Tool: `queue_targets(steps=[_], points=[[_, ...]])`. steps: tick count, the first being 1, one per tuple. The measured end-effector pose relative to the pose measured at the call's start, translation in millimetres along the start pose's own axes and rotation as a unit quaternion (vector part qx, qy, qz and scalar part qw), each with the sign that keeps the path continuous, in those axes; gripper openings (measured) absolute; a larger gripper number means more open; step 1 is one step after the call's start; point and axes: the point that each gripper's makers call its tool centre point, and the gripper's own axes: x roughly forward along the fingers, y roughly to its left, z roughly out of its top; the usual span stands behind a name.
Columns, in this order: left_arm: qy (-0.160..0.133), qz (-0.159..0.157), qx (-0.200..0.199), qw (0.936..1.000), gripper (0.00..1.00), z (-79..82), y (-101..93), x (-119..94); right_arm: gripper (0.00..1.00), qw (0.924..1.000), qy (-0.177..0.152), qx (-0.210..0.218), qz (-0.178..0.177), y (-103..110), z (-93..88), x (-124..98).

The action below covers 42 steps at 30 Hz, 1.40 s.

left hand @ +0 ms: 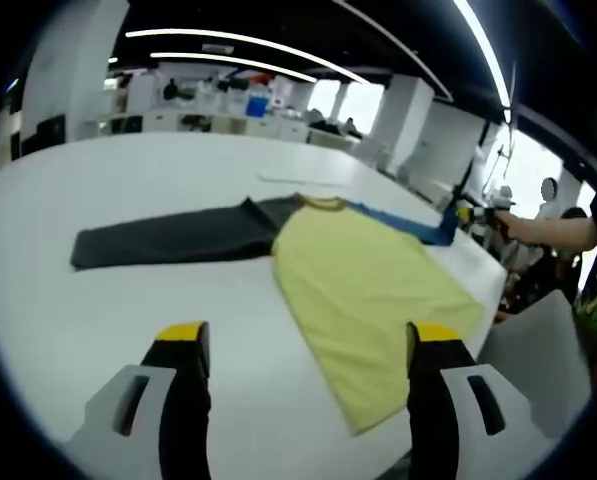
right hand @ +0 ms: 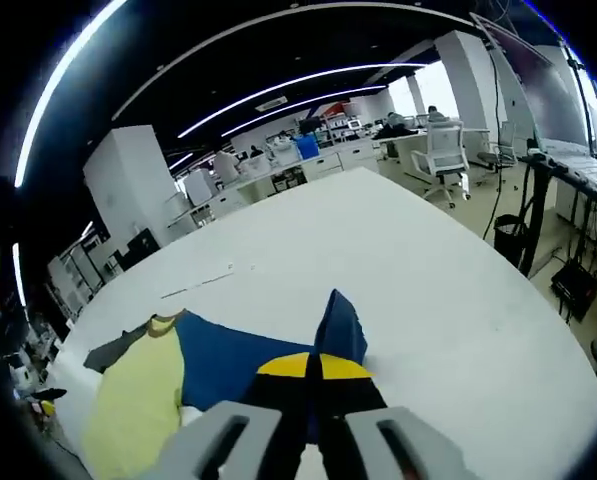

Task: Fold the garment on the visible template until the final outline fits inside the template.

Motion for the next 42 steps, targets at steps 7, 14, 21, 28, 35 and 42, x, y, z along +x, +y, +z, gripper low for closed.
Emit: queue_targets(steps=[7, 14, 21, 28, 35, 42], points=[[-0.016, 0.013, -0.007, 0.9998, 0.76, 1.2, 9.4, -10, 0.0, 0.9972, -0.013, -0.005, 0.074, 71, 21.3, 22], [-0.033, 0.025, -0.013, 0.9991, 0.75, 1.5, 13.7, -20, 0.0, 0.9901, -0.012, -0.017, 0.139, 130, 32.6, 45], [-0.042, 0.032, -0.022, 0.9984, 0.74, 0.0, 17.1, -26, 0.0, 0.9798, -0.002, -0.033, 0.197, 191, 34.4, 63], [-0.047, 0.031, -0.025, 0.9981, 0.73, 1.0, 17.7, -27, 0.0, 0.9674, 0.012, -0.051, 0.248, 252, 23.3, 76], [-0.045, 0.031, -0.03, 0.998, 0.73, -1.9, 19.4, -28, 0.0, 0.9557, 0.033, -0.07, 0.284, 303, 5.3, 93], [-0.043, 0.033, -0.033, 0.998, 0.72, -4.0, 22.1, -29, 0.0, 0.948, 0.056, -0.073, 0.305, 338, -23.3, 109]])
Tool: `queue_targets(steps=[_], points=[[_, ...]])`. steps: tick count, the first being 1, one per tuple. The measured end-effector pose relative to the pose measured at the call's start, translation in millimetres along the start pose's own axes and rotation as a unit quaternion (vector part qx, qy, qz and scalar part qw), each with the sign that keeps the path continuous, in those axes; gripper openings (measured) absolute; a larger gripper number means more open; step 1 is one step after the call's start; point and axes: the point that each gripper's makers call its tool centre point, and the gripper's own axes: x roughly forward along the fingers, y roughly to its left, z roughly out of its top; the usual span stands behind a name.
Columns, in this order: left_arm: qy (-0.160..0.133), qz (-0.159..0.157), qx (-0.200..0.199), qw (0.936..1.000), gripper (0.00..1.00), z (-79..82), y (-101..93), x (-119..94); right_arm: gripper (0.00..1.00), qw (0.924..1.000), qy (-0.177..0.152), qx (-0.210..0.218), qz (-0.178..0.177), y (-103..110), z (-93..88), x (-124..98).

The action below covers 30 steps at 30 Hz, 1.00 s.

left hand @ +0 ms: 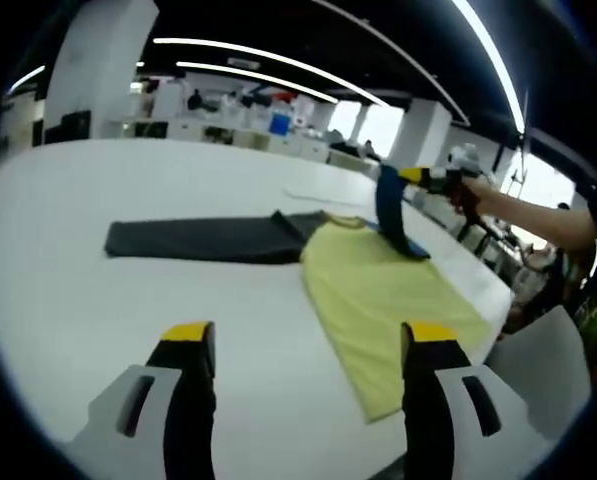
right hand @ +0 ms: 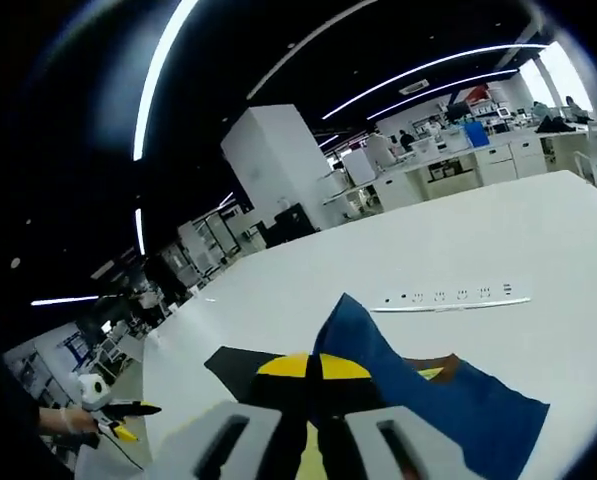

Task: Fold the garment on the visible template until the final outline fits inside the template.

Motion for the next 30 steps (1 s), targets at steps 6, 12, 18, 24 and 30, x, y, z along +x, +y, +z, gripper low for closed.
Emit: queue_targets(steps=[6, 12, 18, 24, 30], points=[[0.004, 0.001, -0.004, 1.0, 0.72, -2.5, 2.0, 1, 0.0, 0.9997, 0.023, 0.002, 0.008, 11, -22.3, 31], [0.01, 0.003, -0.006, 0.9999, 0.71, -5.2, 4.6, 2, 0.0, 0.9984, 0.052, -0.008, 0.019, 19, -42.6, 57], [0.013, 0.006, -0.011, 0.9998, 0.71, -8.4, 8.5, 3, 0.0, 0.9937, 0.105, -0.035, 0.017, 16, -81.3, 78], [0.018, 0.01, -0.02, 0.9996, 0.71, -15.6, 11.9, 3, 0.0, 0.9904, 0.134, -0.035, 0.001, 0, -107.9, 88], [0.019, 0.011, -0.023, 0.9995, 0.7, -16.7, 11.0, 3, 0.0, 0.9894, 0.144, -0.021, 0.003, 1, -120.2, 97]])
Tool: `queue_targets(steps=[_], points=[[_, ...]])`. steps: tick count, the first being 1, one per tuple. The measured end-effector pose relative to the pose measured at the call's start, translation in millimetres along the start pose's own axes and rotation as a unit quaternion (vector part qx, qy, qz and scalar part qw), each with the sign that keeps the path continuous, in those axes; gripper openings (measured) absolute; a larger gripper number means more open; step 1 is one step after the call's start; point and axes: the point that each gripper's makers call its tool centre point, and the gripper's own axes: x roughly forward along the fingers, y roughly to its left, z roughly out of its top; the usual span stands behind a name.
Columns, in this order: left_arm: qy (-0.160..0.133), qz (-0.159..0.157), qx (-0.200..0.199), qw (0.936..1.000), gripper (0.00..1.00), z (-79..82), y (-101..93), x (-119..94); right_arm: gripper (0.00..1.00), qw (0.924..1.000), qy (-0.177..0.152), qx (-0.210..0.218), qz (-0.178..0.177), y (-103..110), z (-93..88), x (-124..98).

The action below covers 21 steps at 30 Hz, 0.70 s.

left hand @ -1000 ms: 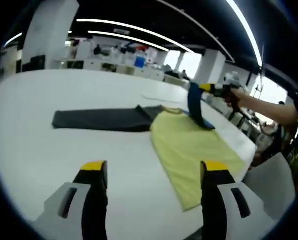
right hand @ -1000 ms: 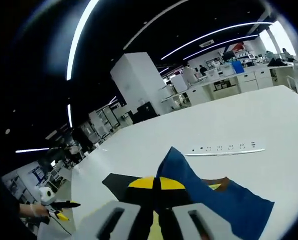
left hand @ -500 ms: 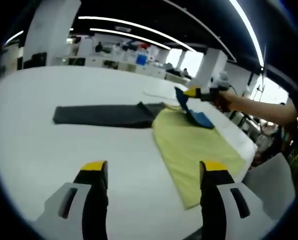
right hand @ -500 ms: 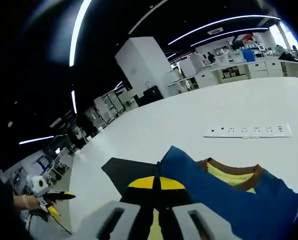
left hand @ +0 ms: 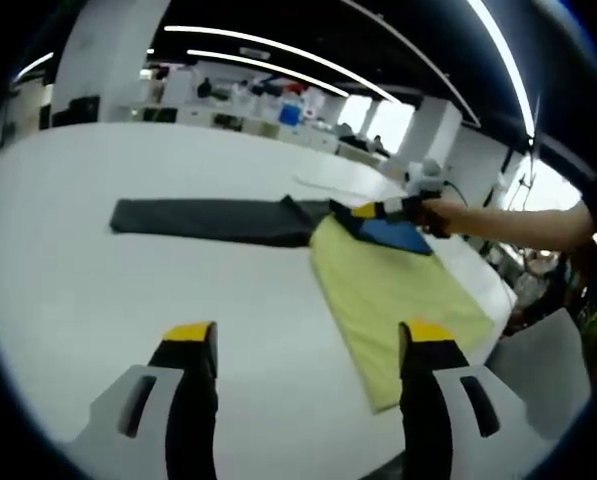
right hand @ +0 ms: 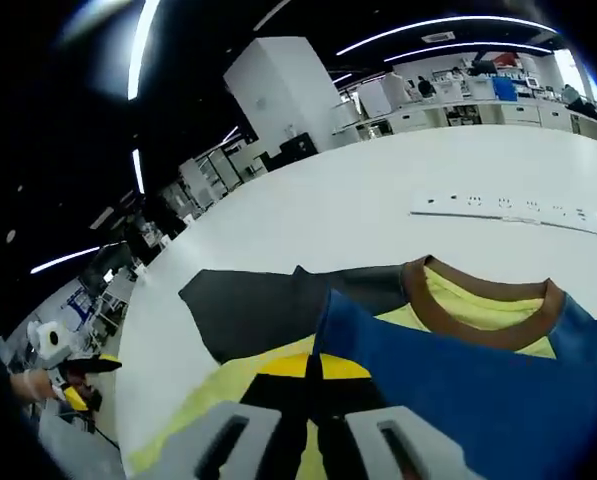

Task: Fold the garment on the visible template until the final outline fits inside the template.

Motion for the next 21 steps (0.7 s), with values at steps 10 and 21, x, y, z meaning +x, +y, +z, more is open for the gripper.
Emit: queue_targets(steps=[10, 21], points=[[-0.003, 0.0, 0.0, 1.0, 0.7, 3.7, 1.1, 2, 0.0, 0.9994, 0.011, -0.033, 0.001, 3, -9.5, 6], [-0.005, -0.004, 0.001, 1.0, 0.7, 5.5, -2.3, 3, 0.3, 0.9976, -0.007, -0.064, 0.025, 14, -7.5, -2]])
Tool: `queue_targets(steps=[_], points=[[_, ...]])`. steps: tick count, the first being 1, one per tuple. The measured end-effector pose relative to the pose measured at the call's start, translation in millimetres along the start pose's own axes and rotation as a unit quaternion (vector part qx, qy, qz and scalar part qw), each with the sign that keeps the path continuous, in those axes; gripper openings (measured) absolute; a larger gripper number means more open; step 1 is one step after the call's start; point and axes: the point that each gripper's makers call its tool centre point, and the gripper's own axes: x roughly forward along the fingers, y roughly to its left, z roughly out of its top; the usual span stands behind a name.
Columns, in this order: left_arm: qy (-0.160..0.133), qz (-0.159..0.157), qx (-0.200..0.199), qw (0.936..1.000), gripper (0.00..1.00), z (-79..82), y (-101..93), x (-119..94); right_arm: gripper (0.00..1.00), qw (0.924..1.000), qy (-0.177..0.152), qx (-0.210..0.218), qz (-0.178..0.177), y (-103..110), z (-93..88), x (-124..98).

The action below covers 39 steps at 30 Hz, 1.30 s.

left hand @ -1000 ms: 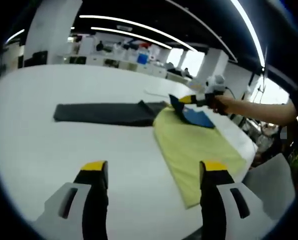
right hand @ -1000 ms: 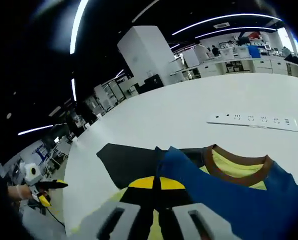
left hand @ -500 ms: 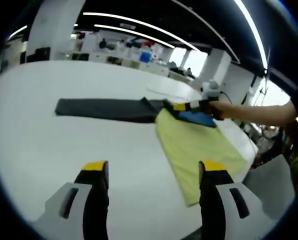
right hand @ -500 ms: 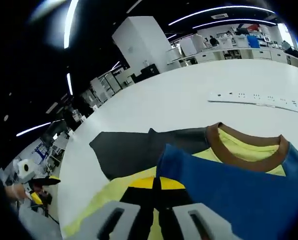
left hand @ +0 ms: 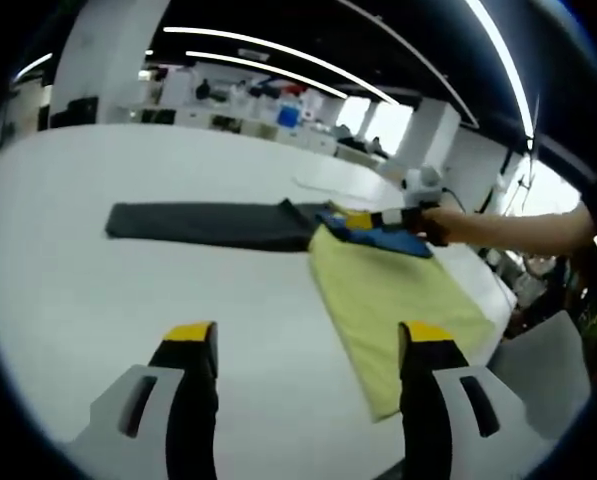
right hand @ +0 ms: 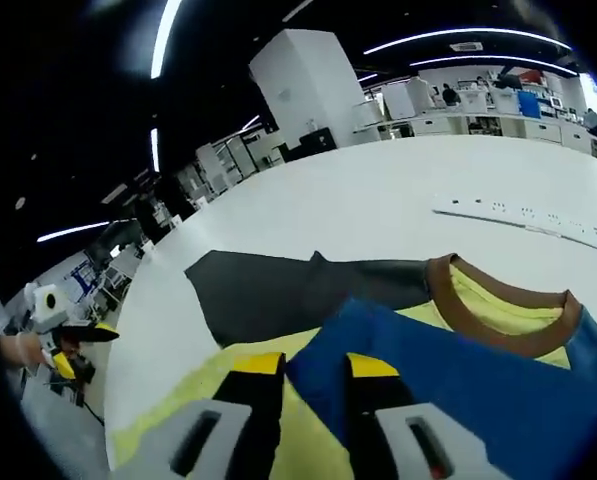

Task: Fold the garment on the visible template until the final outline fits inside the template.

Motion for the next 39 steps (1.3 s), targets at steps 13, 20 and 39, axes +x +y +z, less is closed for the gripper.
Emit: queue_targets(steps=[13, 20, 39], points=[[-0.005, -0.002, 0.004, 1.0, 0.7, 6.1, -1.5, 1, 0.98, 0.9984, -0.038, -0.043, 0.001, 1, 5.9, -33], [-0.006, -0.01, 0.01, 0.9999, 0.7, 11.1, -4.4, 7, 1.0, 0.9975, -0.026, -0.065, -0.011, -6, -3.0, -47], [-0.014, -0.018, 0.032, 0.9992, 0.7, 29.0, 2.9, 22, 0.99, 0.9921, -0.033, -0.083, -0.088, -46, -21.6, -149]])
